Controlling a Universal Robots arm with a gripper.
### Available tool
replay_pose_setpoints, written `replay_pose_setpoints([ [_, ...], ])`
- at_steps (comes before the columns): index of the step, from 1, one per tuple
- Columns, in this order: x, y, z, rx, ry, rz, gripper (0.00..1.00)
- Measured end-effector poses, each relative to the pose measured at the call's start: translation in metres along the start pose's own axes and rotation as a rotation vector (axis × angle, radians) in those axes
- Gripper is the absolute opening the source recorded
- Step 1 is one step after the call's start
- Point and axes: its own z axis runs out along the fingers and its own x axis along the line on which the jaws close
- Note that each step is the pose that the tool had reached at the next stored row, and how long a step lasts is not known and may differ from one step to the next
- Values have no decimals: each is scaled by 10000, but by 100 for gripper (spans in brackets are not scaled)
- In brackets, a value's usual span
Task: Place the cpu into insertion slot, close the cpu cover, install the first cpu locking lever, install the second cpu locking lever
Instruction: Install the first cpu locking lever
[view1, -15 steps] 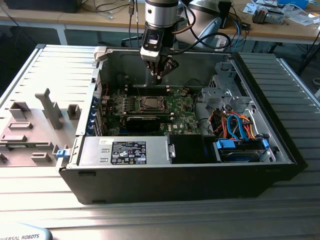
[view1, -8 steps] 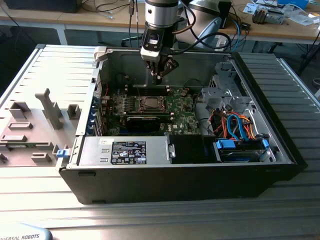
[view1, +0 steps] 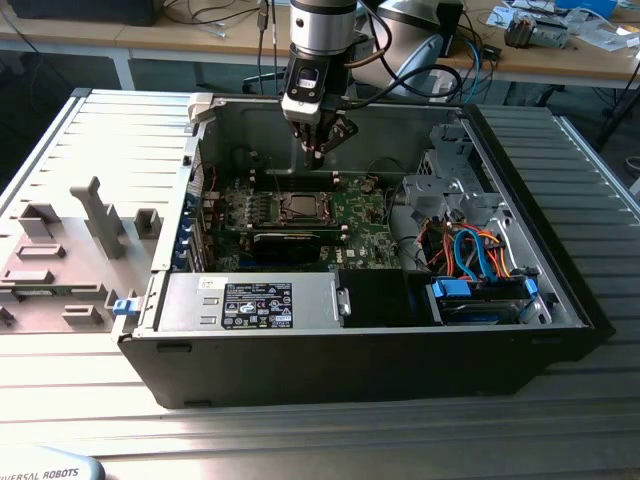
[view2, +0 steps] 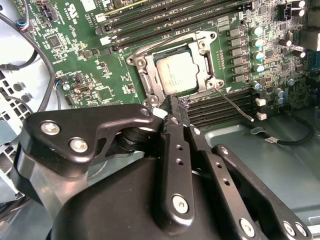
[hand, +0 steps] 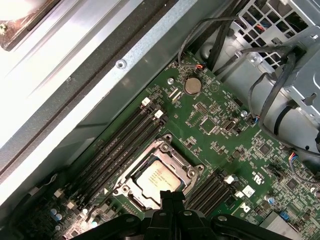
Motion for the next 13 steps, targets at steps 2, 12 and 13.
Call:
replay_pose_setpoints([
  [2, 0, 0, 0, -1, -1, -26, 11],
  [12, 0, 0, 0, -5, -2, -123, 11],
  [13, 0, 0, 0, -5, -3, -130, 11],
])
